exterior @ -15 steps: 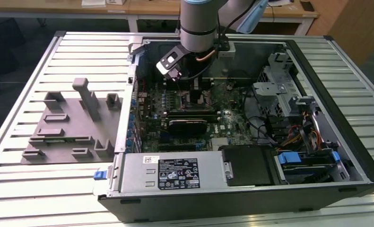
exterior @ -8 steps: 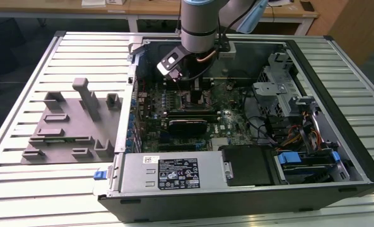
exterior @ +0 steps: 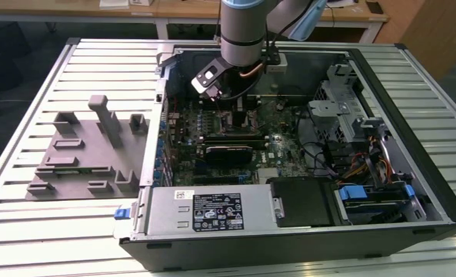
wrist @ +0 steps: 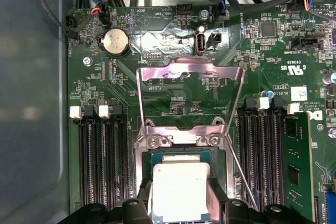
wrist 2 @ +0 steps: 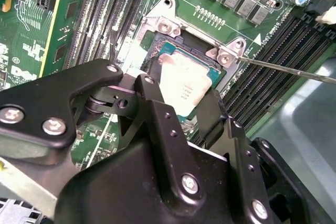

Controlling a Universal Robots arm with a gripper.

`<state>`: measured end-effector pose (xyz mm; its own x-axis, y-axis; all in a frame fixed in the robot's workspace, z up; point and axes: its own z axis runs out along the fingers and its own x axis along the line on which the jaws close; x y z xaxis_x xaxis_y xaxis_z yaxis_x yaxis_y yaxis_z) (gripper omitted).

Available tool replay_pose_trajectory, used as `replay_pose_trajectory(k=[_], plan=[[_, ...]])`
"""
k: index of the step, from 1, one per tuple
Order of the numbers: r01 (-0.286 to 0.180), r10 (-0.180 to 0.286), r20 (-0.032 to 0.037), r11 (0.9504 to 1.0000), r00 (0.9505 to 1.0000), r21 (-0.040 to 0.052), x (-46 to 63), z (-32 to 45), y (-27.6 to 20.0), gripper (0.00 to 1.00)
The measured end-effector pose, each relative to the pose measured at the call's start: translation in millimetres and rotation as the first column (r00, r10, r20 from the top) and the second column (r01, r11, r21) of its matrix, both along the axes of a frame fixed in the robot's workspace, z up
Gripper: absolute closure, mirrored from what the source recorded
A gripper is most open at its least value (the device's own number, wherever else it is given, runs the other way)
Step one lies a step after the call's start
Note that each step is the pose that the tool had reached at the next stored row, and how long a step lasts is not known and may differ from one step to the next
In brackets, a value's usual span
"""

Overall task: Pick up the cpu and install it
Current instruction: 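Place the cpu into insertion slot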

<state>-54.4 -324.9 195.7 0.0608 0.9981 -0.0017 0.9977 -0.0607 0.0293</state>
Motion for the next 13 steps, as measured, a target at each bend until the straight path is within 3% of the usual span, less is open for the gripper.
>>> replay_pose_trajectory(k=[13], plan=[[0.0, 0.0, 0.0002, 1.0, 1.0, 0.0005, 0.1, 0.6, 0.1, 0.48]])
